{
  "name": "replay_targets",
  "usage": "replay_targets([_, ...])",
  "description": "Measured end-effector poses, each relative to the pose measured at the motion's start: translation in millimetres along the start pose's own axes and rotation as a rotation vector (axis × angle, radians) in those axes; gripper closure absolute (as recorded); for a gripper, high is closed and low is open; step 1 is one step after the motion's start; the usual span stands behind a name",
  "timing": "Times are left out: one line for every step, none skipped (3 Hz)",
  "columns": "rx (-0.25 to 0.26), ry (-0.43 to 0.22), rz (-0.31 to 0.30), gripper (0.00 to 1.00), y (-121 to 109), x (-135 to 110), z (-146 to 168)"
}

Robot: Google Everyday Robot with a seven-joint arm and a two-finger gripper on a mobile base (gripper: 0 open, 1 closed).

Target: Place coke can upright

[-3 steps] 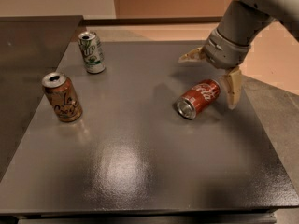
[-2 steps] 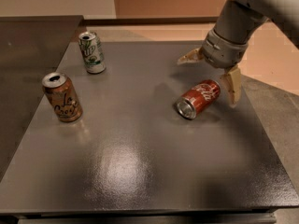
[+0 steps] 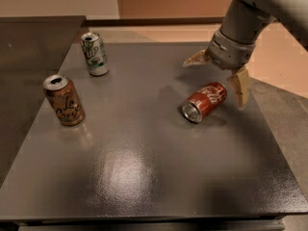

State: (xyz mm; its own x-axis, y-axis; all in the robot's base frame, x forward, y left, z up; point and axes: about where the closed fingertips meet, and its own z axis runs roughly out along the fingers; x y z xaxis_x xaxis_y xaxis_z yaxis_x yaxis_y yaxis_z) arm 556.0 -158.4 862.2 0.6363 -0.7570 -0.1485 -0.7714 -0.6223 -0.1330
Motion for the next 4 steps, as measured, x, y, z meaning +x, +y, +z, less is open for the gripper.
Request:
replay_targets([-0.015, -0.003, 0.000, 0.00, 3.8, -4.8, 4.3])
replay_targets([-0.028, -0.002, 0.003, 0.11, 5.9, -8.1, 6.4])
replay_targets([-0.041, 0.002, 0.006, 0.43, 7.6, -10.7, 7.7])
replay_targets([-0.040, 0.020, -0.001, 0.97, 8.0, -12.7, 7.4])
